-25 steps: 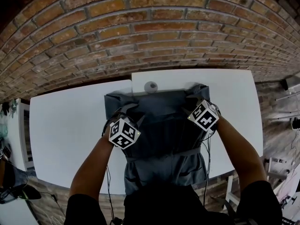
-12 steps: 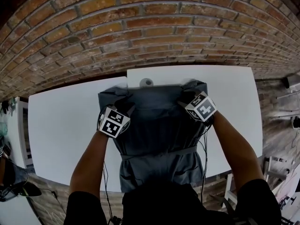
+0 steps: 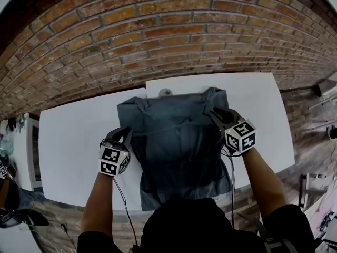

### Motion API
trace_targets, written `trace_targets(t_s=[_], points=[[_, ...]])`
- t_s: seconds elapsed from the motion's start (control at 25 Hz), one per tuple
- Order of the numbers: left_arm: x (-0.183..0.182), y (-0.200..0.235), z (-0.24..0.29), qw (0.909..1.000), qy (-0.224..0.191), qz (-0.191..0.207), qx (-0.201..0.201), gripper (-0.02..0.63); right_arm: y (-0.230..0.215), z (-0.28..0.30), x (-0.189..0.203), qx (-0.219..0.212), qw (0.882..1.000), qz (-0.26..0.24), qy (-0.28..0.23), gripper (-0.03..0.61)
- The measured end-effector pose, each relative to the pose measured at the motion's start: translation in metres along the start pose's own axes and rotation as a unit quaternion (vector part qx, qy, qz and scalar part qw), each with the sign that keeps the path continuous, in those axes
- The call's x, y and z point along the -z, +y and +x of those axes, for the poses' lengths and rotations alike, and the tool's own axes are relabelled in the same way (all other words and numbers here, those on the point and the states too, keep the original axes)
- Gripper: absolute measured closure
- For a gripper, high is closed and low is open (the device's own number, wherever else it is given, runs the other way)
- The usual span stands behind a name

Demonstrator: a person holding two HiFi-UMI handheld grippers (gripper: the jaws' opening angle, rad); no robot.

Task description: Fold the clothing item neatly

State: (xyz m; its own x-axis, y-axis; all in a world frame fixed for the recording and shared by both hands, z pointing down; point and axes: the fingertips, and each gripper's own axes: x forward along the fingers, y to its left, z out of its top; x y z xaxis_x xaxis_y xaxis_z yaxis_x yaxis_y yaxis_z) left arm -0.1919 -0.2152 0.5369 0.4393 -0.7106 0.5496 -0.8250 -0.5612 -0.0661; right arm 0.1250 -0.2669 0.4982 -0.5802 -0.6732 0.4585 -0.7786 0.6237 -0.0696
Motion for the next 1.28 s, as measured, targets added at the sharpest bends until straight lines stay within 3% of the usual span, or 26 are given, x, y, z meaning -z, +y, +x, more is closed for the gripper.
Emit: trace_targets(t_s=[0.08, 0.36, 0.52, 0.68, 0.96, 1.12, 1.28], points=[[0.008, -0.008, -0.031, 0.9998, -0.017, -0.005, 0.002, 0.614, 0.017, -0.031, -0.007, 0.032, 0.999, 0.003, -0.041, 0.576], [0.048, -0.045, -0.126, 0.9976, -0.057, -0.026, 0.032, 0.615, 0.088, -0.113, 0.014, 0.070, 0.994, 0.047, -0.071, 0.577], [0.080, -0.063, -0.159, 0.9937, -0.070, -0.070, 0.051, 0.615, 0.119, -0.150, 0.038, 0.080, 0.992, 0.064, -0.067, 0.578], [0.105, -0.089, -0.186, 0.9847, -0.081, -0.124, 0.091, 0.615, 0.140, -0.187, 0.070, 0.086, 0.993, 0.073, -0.039, 0.577], [0.170, -0.170, -0.211, 0.9755, -0.028, -0.142, 0.165, 0.615, 0.154, -0.233, 0.138, 0.080, 0.995, 0.039, 0.047, 0.577], [0.207, -0.212, -0.214, 0.9728, 0.012, -0.156, 0.171, 0.615, 0.157, -0.243, 0.177, 0.065, 0.993, 0.024, 0.095, 0.577], [0.237, -0.233, -0.219, 0.9707, 0.038, -0.191, 0.141, 0.615, 0.159, -0.259, 0.222, 0.041, 0.989, 0.007, 0.141, 0.577]])
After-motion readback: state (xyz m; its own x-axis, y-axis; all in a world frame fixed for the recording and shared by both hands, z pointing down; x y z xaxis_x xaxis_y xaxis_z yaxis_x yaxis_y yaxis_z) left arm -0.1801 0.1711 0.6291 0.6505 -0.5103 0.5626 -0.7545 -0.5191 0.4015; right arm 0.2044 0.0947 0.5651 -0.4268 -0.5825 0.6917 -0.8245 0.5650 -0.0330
